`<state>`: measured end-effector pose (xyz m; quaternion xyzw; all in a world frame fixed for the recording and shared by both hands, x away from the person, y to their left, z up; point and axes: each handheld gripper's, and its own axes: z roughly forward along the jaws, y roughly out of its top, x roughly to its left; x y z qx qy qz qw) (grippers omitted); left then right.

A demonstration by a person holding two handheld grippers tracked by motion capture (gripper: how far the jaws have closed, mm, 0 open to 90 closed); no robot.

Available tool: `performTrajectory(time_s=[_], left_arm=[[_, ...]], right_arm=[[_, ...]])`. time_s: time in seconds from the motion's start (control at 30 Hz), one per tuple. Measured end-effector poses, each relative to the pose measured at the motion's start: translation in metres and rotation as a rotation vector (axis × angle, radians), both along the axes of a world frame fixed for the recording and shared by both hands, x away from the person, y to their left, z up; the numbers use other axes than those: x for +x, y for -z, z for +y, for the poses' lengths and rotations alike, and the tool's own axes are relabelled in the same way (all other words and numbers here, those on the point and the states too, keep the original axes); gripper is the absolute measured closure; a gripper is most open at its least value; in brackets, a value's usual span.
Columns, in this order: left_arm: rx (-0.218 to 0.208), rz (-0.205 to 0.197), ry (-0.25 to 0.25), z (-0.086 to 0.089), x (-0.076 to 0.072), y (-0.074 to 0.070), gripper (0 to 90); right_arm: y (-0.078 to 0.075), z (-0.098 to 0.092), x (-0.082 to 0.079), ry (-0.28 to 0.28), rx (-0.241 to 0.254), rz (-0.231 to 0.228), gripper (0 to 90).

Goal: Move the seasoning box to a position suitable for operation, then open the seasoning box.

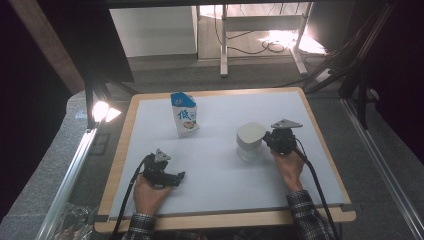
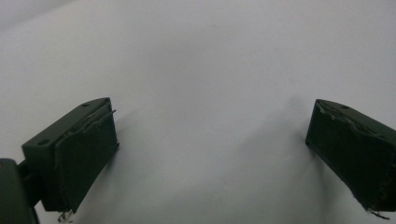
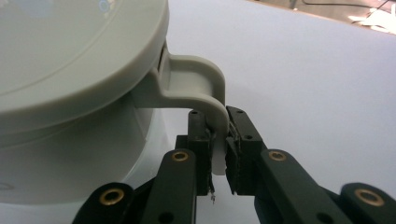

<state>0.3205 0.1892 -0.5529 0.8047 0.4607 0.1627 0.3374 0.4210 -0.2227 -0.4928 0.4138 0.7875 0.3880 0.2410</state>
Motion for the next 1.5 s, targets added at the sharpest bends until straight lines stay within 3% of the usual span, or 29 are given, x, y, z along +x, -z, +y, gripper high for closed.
performTrajectory(time_s=[0.27,0.57,0.8,0.93,1.5], left_arm=[[0.001,-0.001,0.001,0.000,0.000,0.000,1.9],[-0.001,0.001,-0.002,0.000,0.000,0.000,1.8],[-0.001,0.000,-0.002,0.000,0.000,0.000,1.9],[-0.001,0.000,-0.002,0.000,0.000,0.000,1.9],[-0.001,0.000,-0.002,0.000,0.000,0.000,1.9]], right_arm=[[0.000,0.000,-0.021,-0.042,0.051,0.038,80.8],[0.000,0.000,-0.047,-0.047,0.029,0.020,80.3],[0.008,-0.008,-0.052,-0.054,0.059,0.014,80.2],[0.008,-0.008,-0.052,-0.064,0.041,0.003,79.6],[-0.002,-0.031,-0.066,-0.129,0.057,0.062,73.4]])
